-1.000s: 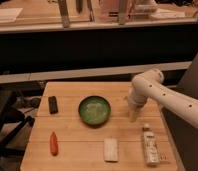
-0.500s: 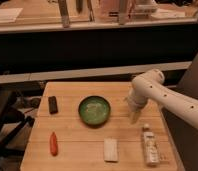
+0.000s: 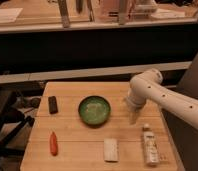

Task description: Move the arm in a circular motion

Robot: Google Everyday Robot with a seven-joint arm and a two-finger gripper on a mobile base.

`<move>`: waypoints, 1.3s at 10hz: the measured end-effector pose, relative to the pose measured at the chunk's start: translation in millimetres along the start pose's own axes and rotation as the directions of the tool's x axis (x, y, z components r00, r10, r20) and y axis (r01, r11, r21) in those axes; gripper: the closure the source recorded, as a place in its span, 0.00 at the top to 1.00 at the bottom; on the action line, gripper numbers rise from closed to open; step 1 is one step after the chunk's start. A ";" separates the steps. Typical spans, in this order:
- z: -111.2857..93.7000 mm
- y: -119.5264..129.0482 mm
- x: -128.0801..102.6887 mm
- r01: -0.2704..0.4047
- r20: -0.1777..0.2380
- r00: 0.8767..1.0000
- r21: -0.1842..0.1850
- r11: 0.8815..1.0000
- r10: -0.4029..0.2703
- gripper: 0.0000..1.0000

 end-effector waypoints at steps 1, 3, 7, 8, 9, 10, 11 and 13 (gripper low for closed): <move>0.7 0.1 -7.9 0.007 0.000 1.000 -0.002 1.000 -0.007 0.80; 0.4 -0.8 -15.4 0.016 -0.007 1.000 -0.003 1.000 -0.016 0.80; 6.4 -4.1 -18.6 0.018 -0.009 1.000 -0.004 1.000 -0.018 0.80; 7.4 -5.7 -19.9 0.019 -0.008 1.000 -0.004 1.000 -0.019 0.80; 8.1 -5.4 -19.4 0.017 -0.010 1.000 -0.005 1.000 -0.017 0.80; 10.5 -5.0 -20.4 0.015 -0.012 1.000 -0.007 1.000 -0.015 0.80; 12.8 -6.9 -27.2 0.018 -0.010 1.000 -0.007 1.000 -0.018 0.80; 13.5 -11.1 -25.0 0.007 -0.008 1.000 -0.004 1.000 -0.007 0.80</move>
